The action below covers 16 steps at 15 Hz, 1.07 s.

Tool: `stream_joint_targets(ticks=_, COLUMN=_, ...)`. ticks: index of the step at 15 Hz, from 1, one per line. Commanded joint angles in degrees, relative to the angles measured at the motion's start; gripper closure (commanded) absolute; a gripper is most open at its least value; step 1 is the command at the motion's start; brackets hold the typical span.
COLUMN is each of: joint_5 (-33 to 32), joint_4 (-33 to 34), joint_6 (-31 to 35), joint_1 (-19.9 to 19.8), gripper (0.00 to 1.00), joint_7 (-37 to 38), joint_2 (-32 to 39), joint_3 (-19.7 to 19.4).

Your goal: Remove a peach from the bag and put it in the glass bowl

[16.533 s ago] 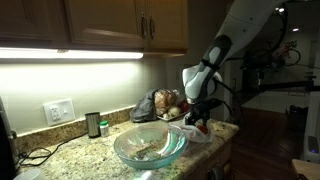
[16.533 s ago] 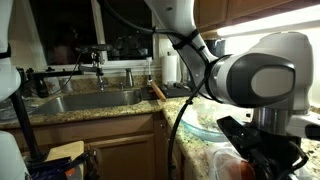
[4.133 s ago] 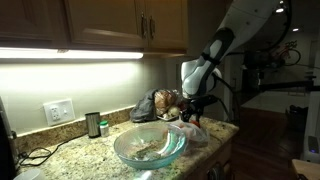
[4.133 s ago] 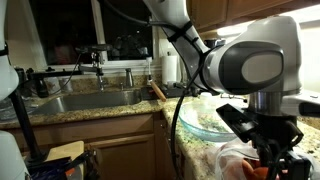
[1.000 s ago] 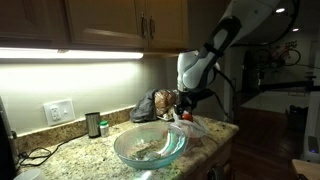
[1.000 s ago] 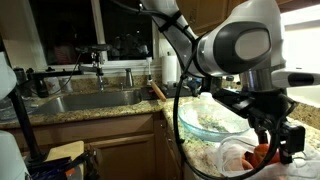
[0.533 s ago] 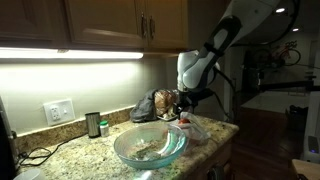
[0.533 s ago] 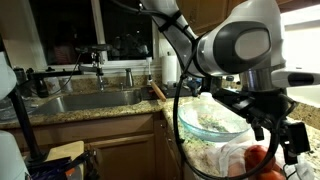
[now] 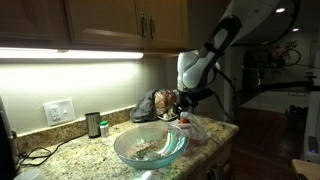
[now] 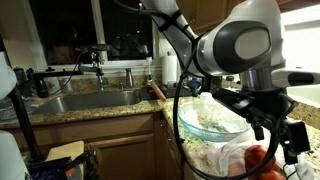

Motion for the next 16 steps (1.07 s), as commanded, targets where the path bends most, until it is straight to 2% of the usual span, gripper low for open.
stream_joint_targets(ticks=1, joint_5=0.0, joint_4=-3.0, joint_6=1.3, joint_1=-0.1, gripper=0.00, joint_7=0.3, joint_2=-2.3, joint_3=0.0)
stream_joint_targets(ticks=16, joint_5=1.7, joint_4=-3.7, joint_6=1.4, joint_1=-0.7, gripper=0.00, joint_7=-0.6, joint_2=-1.3, joint_3=0.5)
